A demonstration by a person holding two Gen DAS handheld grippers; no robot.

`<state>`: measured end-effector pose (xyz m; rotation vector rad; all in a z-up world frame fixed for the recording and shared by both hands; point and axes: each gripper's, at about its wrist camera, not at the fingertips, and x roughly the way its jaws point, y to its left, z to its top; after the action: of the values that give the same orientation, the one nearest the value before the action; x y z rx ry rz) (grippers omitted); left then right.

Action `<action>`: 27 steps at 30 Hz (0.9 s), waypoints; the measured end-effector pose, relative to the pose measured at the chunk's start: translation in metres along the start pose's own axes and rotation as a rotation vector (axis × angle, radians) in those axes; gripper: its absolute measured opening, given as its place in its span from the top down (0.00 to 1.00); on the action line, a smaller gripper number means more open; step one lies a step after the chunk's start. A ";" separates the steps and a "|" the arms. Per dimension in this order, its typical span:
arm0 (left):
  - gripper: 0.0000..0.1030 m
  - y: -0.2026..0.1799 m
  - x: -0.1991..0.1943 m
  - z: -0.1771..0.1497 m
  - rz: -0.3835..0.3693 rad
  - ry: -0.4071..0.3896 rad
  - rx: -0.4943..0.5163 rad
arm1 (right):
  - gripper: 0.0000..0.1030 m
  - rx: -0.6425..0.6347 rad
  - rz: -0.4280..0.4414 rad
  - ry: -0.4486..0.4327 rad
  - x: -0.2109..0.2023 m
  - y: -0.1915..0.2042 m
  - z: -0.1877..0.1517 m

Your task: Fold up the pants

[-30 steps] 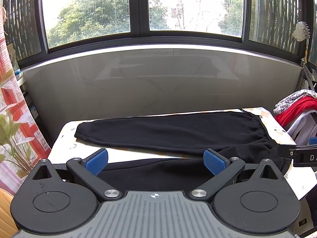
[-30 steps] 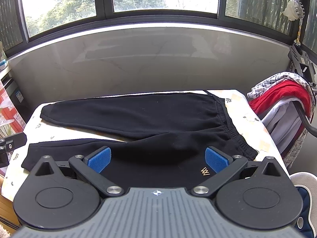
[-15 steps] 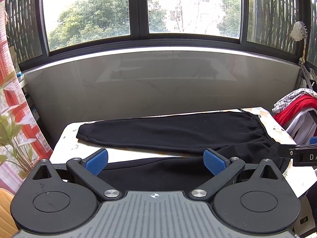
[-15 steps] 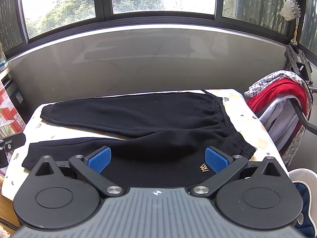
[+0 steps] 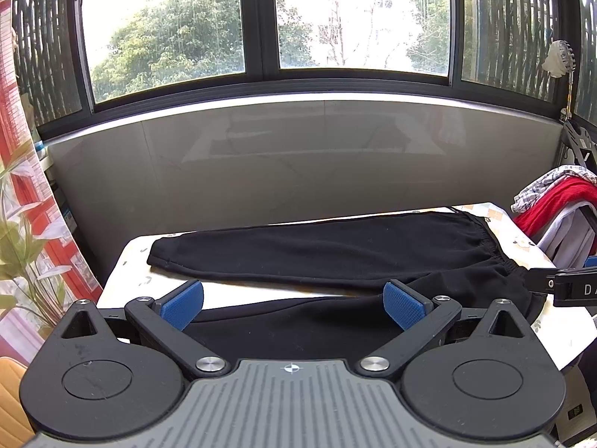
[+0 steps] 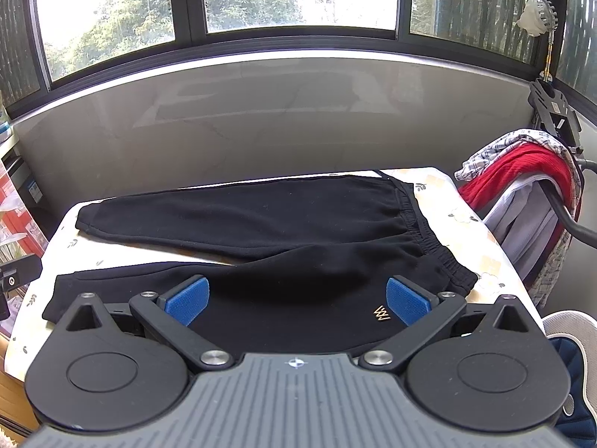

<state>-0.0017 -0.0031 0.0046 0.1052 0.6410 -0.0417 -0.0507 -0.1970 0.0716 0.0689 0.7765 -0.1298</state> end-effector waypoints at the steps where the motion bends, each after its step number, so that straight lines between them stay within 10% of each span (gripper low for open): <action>1: 0.00 0.001 -0.001 -0.002 -0.002 -0.001 0.000 | 0.00 0.001 0.000 0.000 0.000 0.000 0.000; 27: 0.00 0.007 -0.002 -0.007 -0.009 -0.017 -0.006 | 0.00 0.011 -0.016 -0.007 -0.003 -0.001 0.002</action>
<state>-0.0074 0.0043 0.0008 0.0958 0.6243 -0.0490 -0.0511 -0.1980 0.0749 0.0726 0.7692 -0.1499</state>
